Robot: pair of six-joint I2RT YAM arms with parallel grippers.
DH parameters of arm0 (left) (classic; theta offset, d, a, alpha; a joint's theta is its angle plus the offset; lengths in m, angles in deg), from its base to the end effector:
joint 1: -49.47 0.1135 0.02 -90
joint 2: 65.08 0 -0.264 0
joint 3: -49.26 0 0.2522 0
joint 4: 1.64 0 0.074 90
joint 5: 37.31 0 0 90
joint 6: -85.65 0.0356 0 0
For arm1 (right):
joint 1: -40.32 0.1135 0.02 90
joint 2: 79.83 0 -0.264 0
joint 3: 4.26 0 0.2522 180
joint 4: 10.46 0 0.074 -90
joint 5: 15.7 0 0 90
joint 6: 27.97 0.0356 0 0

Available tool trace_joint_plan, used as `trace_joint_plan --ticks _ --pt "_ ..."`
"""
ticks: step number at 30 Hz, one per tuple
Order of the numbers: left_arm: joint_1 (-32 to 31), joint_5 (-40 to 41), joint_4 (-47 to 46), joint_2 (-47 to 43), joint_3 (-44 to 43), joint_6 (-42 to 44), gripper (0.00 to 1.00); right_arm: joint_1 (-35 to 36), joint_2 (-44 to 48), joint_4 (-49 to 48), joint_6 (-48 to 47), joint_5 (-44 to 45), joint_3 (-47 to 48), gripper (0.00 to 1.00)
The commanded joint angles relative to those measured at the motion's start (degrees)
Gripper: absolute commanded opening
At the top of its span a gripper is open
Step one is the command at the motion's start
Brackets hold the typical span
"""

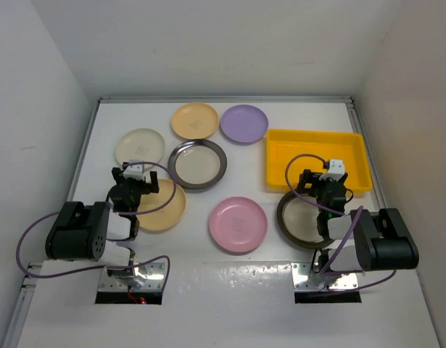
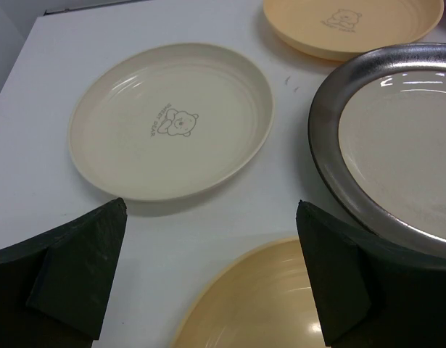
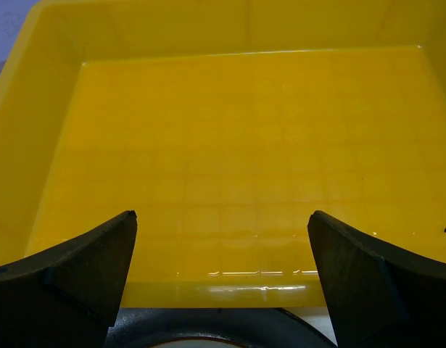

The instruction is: Place the plates into the plastic bin on the countertop

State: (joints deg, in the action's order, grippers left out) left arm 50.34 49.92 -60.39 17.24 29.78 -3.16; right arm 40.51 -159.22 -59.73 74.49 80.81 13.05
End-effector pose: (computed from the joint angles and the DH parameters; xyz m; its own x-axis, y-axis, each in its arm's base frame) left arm 0.2091 0.0015 0.1429 -0.0706 0.0197 -0.9973 0.0345 0.9993 0.0173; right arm 0.1961 -0.0034 0.1259 -0.1934 0.2137 -0.9576 0.1526 0.9707 0.1858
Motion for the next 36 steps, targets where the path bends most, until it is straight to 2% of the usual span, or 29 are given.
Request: trace_joint_plan --ticks 1,3,4,6,7,8,9,10,11,12,13,14,15,16,17,18,19,20,21,22,24,25,27,30,31,32,33,34,36 --pt "0.63 -1.1 -3.69 -0.15 -0.26 -0.75 1.0 0.34 -0.59 -0.52 1.68 0.18 -4.08 1.0" --pt "0.63 -1.1 -3.69 -0.15 -0.26 -0.75 1.0 0.25 -0.41 -0.61 1.51 0.09 -4.08 1.0" --pt "0.63 -1.1 -3.69 -0.15 -0.26 -0.75 1.0 0.34 -0.06 2.44 1.33 0.09 -3.91 1.0" --pt "0.63 -3.1 -3.69 -0.15 -1.74 -0.75 1.0 0.69 7.37 11.12 0.72 0.26 2.39 1.0" --pt "1.24 -4.25 3.1 -1.97 -4.71 -0.75 1.0 0.78 10.81 28.4 0.63 0.79 8.17 1.0" --pt "1.25 -4.27 13.17 -7.82 -9.7 -0.75 1.0 1.48 12.06 33.09 0.45 1.66 11.01 1.0" --pt "1.25 -5.22 34.68 -9.45 -16.19 5.77 1.0 2.09 13.2 37.23 -0.25 0.98 17.56 1.0" --pt "1.25 -8.37 43.77 -9.46 -30.35 10.89 1.0 2.88 14.61 49.19 -4.34 0.88 21.11 1.0" --pt "0.29 -7.18 50.3 -8.85 -36.76 14.33 1.0 5.59 14.45 54.1 -10.56 1.32 33.33 1.0" --pt "-0.42 -3.51 58.45 -8.33 -42.3 14.63 1.0 9.79 13.84 62.07 -14.19 8.19 37.71 1.0" --pt "-0.42 3.75 60.54 -8.32 -50.19 13.93 1.0 12.1 9.83 69.37 -23.71 12.0 42.19 1.0" --pt "-0.42 6.17 62.04 -8.32 -53.14 13.32 1.0 16.12 8.05 71.96 -26.33 15.61 54.33 1.0" --pt "-0.42 7.67 67.79 -8.32 -59.35 13.31 1.0 20.25 1.59 81.65 -30.79 25.13 62.29 1.0" --pt "-0.42 7.69 72.12 -7.36 -62.54 13.92 1.0 21.34 -0.48 85.49 -29.79 26.01 62.37 1.0" --pt "-0.42 6.73 76.77 -6.74 -65.62 13.93 1.0 21.96 -2.41 94.23 -27.43 24.1 76.03 1.0" --pt "-0.42 5.15 81.78 -5.96 -68.52 13.93 1.0 21.53 -5.91 99.27 -24.8 13.03 80.86 1.0" --pt "-0.42 1.48 90.27 -5.25 -72.12 13.93 1.0 19.43 -8.12 102.54 -17.64 -2.91 86.91 0.79" --pt "-0.42 -1.42 93.57 -5.24 -72.85 13.23 1.0 18.63 -9.88 102.14 -13.65 -8.12 88.37 0.1" --pt "0.36 -5.2 96.21 -6.03 -72.86 13.22 1.0 18.62 -10.6 100.83 -8.57 -12.52 88.21 0.0" --pt "1.15 -9.06 98.85 -6.82 -72.86 11.74 0.9 19.32 -14.26 99.77 4.01 -15.18 87.77 0.0" --pt "2.56 -14.8 98.88 -10.16 -69.27 8.41 0.85 21.51 -17.01 98.45 9.99 -17.22 87.77 0.47" --pt "2.56 -15.86 99.4 -10.95 -67.43 5.43 0.85 23.52 -20.07 95.31 11.16 -22.1 87.33 0.76" --pt "3.09 -17.35 100.63 -12.01 -66.01 4.52 0.85 24.77 -21.32 90.56 16.49 -26.86 82.07 1.0" --pt "3.09 -17.28 102.3 -14.11 -62.59 4.52 0.85 25.92 -24.22 79.39 19.59 -29.62 77.23 0.98" --pt "3.09 -16.58 102.31 -15.34 -61.71 4.52 0.85 25.57 -24.75 78.68 20.31 -28.75 77.05 0.89" --pt "3.09 -15.35 102.31 -15.96 -60.13 4.52 0.85 25.22 -26.06 77.71 21.18 -26.3 76.7 0.6" --pt "3.61 -15.34 102.31 -16.49 -59.33 4.52 0.85 24.78 -27.55 77.62 25.89 -25.15 76.61 0.49" --pt "3.62 -14.82 102.31 -17.02 -58.63 4.0 0.85 24.51 -28.44 77.01 27.16 -24.61 76.26 0.41" --pt "3.62 -14.81 101.78 -17.64 -56.61 2.59 0.85 24.07 -32.54 72.64 30.59 -25.92 75.29 0.44"
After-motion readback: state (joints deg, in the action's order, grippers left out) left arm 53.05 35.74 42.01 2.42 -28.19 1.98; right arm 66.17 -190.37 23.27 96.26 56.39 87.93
